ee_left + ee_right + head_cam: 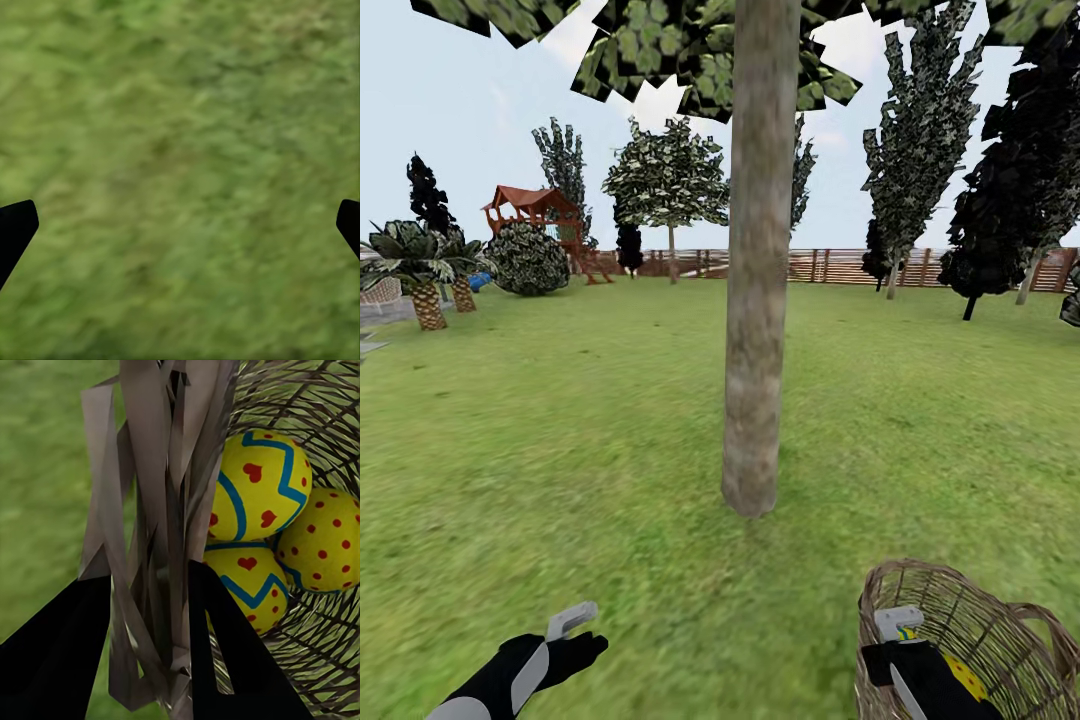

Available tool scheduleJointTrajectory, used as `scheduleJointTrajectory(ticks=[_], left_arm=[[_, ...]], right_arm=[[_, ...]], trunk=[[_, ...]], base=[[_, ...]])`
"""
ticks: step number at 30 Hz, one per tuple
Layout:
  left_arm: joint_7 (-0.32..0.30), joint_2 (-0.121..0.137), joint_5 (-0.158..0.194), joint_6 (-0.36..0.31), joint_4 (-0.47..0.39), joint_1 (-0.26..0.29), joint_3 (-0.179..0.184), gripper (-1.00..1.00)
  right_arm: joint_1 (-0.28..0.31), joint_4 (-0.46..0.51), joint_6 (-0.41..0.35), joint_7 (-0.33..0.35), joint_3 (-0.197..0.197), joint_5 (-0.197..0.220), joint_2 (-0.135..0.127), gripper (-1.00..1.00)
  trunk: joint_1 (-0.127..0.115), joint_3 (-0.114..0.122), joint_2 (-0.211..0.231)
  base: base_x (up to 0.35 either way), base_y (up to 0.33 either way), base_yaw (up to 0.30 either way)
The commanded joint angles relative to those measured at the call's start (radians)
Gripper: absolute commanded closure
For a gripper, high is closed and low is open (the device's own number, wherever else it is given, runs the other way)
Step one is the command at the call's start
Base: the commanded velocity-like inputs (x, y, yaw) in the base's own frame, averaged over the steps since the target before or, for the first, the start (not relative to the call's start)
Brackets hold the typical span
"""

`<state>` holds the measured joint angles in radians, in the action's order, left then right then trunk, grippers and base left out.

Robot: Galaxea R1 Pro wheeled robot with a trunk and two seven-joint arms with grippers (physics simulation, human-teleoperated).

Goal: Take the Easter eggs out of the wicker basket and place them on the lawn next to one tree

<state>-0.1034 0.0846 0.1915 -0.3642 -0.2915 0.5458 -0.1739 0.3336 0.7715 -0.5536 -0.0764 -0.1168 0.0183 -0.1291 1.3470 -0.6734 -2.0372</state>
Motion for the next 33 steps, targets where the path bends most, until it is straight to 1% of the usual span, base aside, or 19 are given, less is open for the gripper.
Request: scheduleJointTrajectory(ticks=[1,33], left_arm=[[-0.002,0.0,0.004,-0.007,-0.001,0.0,-0.006,-1.0],[-0.001,0.0,0.004,-0.007,-0.001,0.0,-0.005,-1.0]], right_arm=[[0.001,0.002,-0.006,-0.007,-0.006,-0.006,-0.001,1.0],[0.001,0.002,-0.006,-0.007,-0.008,-0.008,0.0,1.0]], trunk=[[0.004,-0.004,-0.008],[0.126,-0.105,-0.232]], base=[[0.0,0.0,0.0],[0.0,0.0,0.0]])
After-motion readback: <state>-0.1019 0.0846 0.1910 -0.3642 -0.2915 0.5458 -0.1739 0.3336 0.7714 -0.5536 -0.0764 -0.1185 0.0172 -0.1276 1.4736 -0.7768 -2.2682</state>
